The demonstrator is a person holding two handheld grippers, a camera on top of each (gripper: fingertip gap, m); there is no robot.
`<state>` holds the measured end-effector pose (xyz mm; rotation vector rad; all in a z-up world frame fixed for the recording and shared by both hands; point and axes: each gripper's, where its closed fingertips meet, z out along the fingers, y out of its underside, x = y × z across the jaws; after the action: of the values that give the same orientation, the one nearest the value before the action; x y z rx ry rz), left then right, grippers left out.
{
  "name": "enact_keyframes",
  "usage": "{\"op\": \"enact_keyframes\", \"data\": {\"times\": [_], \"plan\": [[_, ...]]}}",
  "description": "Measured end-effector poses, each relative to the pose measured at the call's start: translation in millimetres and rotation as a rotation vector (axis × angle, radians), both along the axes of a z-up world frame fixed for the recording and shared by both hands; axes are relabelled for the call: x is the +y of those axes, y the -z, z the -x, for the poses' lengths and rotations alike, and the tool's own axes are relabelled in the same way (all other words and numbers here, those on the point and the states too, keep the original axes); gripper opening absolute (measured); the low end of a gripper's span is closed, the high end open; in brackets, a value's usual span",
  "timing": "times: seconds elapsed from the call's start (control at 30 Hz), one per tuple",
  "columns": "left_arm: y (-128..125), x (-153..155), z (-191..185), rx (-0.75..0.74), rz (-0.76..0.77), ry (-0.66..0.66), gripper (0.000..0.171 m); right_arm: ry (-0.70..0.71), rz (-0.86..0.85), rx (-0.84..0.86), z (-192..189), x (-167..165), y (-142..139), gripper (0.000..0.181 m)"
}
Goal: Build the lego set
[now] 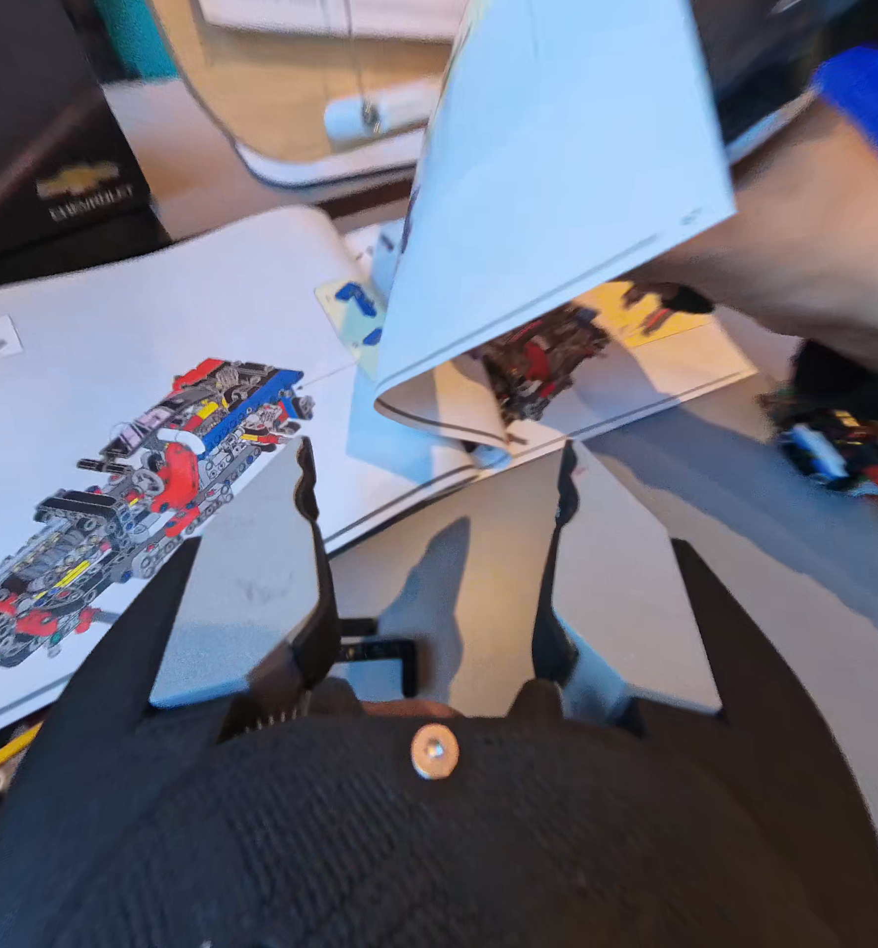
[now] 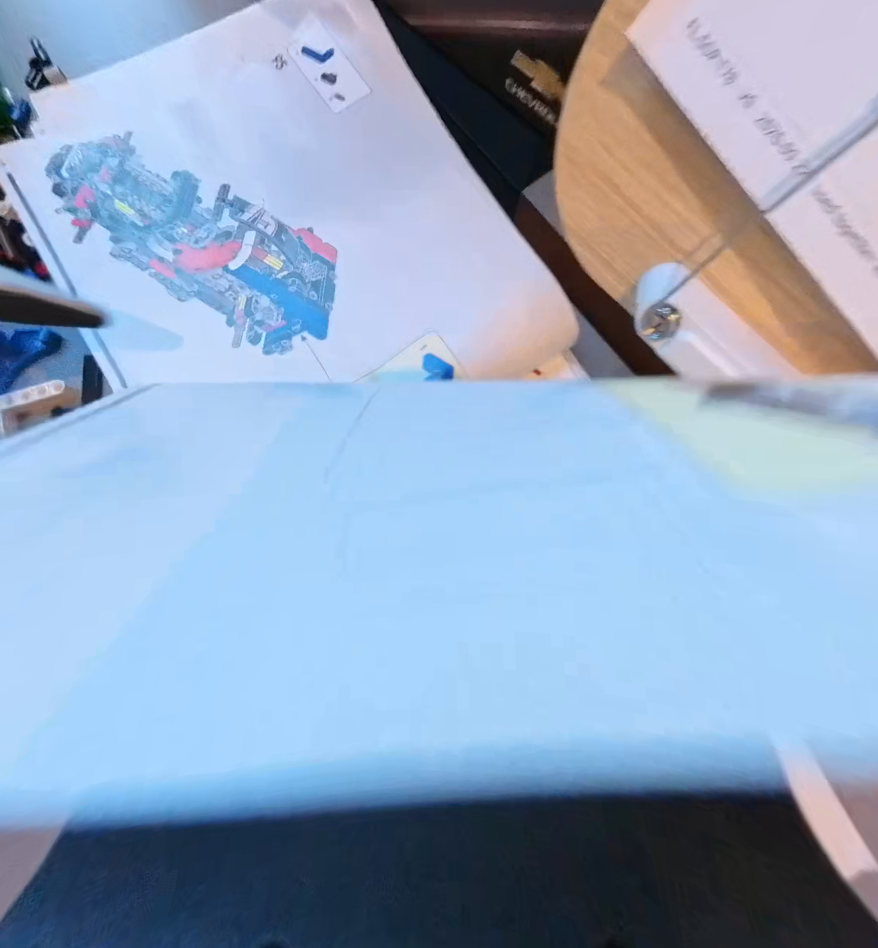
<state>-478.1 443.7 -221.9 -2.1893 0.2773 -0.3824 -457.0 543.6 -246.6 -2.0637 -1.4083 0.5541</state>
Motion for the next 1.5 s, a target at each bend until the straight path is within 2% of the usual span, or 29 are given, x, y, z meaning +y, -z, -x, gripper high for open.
{"op": "enact_keyframes", "data": {"times": [0.03, 0.1, 0.13, 0.17, 0.2, 0.33, 0.43, 0.6, 0.67, 0.77, 0.87, 0.97, 1.03, 1.13, 1.2, 1.27, 1.33, 1.4, 1.5], "plan": [[13, 9, 3, 0.015, 0.044, -0.020, 0.092, -0.020, 0.012, 0.005, 3, -5, 3, 0.001], [30, 24, 8, 0.024, 0.074, -0.044, 0.074, -0.079, 0.055, 0.036, 9, -19, 6, 0.004], [33, 30, 11, 0.009, 0.067, -0.060, 0.056, -0.110, 0.075, 0.039, 10, -26, 7, 0.002], [29, 33, 11, -0.026, 0.039, -0.054, 0.017, -0.123, 0.079, 0.024, 8, -29, 9, 0.002], [23, 35, 16, -0.063, 0.003, -0.068, 0.000, -0.122, 0.061, 0.005, 3, -28, 9, 0.001], [12, 29, 43, -0.160, -0.003, -0.150, 0.000, -0.111, -0.005, -0.011, -19, -19, 3, 0.008], [22, 15, 61, -0.092, 0.053, -0.204, 0.000, -0.083, 0.008, -0.057, -35, -12, 15, 0.011], [32, -20, 81, -0.190, 0.171, -0.259, 0.000, -0.106, -0.010, -0.098, -35, -12, 32, 0.011], [32, -29, 94, -0.163, 0.164, -0.291, 0.000, -0.129, -0.002, -0.125, -32, -20, 35, 0.011], [23, -44, 107, -0.107, 0.139, -0.321, 0.013, -0.187, -0.056, -0.156, -40, -36, 19, 0.004], [1, -61, 101, -0.016, 0.070, -0.293, 0.026, -0.265, -0.078, -0.168, -70, -68, -5, 0.007], [-17, -87, 60, 0.075, 0.025, -0.143, 0.032, -0.361, -0.077, -0.101, -119, -119, -31, 0.013], [-17, -115, 0, 0.068, 0.050, 0.083, 0.040, -0.424, -0.036, -0.037, -160, -167, -42, 0.016], [8, -165, -98, 0.097, 0.107, 0.418, 0.041, -0.482, -0.022, 0.002, -221, -234, -36, 0.018], [36, -186, -147, 0.191, 0.130, 0.553, 0.041, -0.485, -0.042, 0.005, -248, -266, -19, 0.016], [57, -197, -189, 0.274, 0.113, 0.659, 0.042, -0.445, -0.065, 0.001, -259, -283, -2, 0.015], [68, -191, -213, 0.353, 0.076, 0.680, 0.043, -0.374, -0.102, -0.014, -262, -287, 12, 0.014], [65, -188, -229, 0.301, 0.079, 0.669, 0.041, -0.328, -0.128, -0.021, -268, -289, 22, 0.012], [69, -188, -233, 0.293, 0.136, 0.623, 0.044, -0.303, -0.125, 0.014, -279, -302, 33, 0.011]]}}
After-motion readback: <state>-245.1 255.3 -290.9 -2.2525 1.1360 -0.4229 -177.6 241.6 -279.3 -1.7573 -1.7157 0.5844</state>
